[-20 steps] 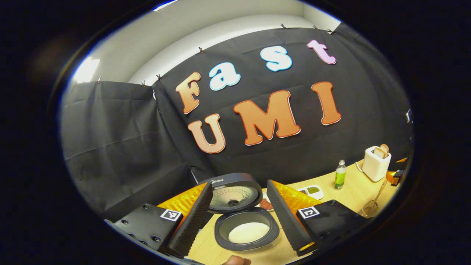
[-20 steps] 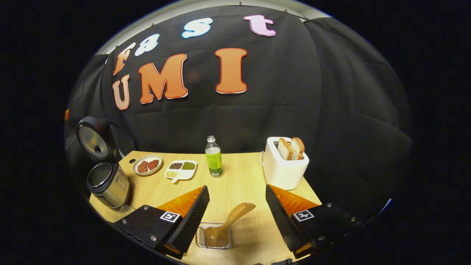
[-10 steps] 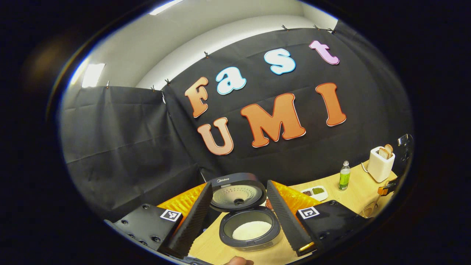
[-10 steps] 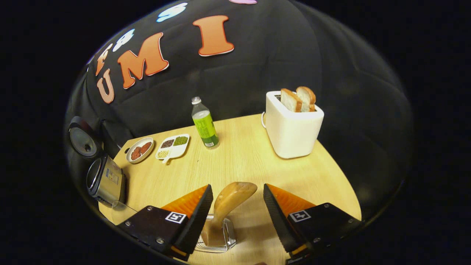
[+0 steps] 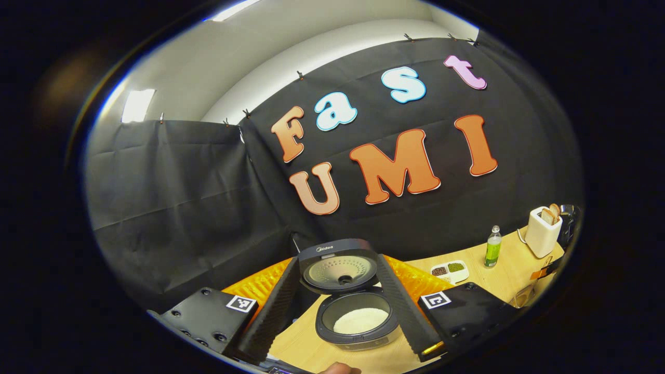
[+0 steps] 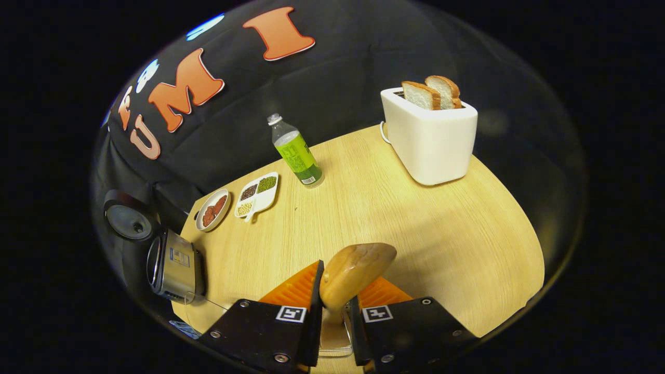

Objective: Close the left gripper, press the button to open the rice cooker; take a wooden spoon from the chopstick holder with the right hand, scoop a spoonful of rice and pour it into the rice cooker, then put the wooden spoon back into the chopstick holder.

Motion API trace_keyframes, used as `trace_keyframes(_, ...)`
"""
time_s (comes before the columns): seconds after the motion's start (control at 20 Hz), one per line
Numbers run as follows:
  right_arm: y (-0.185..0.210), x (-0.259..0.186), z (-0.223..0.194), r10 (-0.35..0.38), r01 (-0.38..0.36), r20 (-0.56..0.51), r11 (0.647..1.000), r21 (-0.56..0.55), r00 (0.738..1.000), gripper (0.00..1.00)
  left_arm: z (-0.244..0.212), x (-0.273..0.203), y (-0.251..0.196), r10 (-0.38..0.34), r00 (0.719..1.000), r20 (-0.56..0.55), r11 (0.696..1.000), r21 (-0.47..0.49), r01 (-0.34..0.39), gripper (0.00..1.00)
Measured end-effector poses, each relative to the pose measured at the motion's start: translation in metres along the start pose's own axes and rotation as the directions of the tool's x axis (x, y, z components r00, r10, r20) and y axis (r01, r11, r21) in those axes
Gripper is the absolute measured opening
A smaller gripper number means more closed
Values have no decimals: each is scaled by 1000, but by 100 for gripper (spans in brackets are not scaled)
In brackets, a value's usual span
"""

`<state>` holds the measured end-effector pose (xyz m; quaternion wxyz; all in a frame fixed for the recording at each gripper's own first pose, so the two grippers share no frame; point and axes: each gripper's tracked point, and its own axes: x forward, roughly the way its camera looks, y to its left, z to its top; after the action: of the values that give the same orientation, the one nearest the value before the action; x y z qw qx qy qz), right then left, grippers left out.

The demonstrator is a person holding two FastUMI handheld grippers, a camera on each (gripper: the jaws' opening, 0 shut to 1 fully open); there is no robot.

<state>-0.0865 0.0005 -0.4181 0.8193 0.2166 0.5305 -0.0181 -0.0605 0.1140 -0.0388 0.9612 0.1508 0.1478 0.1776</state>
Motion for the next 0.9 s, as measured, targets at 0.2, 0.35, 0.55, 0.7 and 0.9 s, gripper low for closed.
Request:
trace_keyframes(0.2, -1, -15, -7, 4, -4, -6, 999, 43, 1000, 24, 9, 3, 12, 1, 999, 32, 1000, -23, 0, 99)
trace_keyframes(0.35, 1, -27, -14, 7, -6, -10, 997, 76, 1000, 21, 13, 4, 22, -23, 998, 50, 997, -74, 27, 100)
trace_keyframes(0.55, 5, -40, -22, -14, 15, -2, 998, 58, 1000, 18, 3, 10, 32, -37, 999, 38, 993, -111, 41, 91)
trace_keyframes(0.7, 8, -46, -28, -45, 43, 21, 997, 62, 999, 15, -8, 15, 27, -56, 998, 25, 992, -113, 58, 100)
trace_keyframes(0.9, 10, -54, -34, -83, 78, 50, 993, 94, 995, 15, -16, 19, 21, -92, 995, 24, 989, -114, 94, 99)
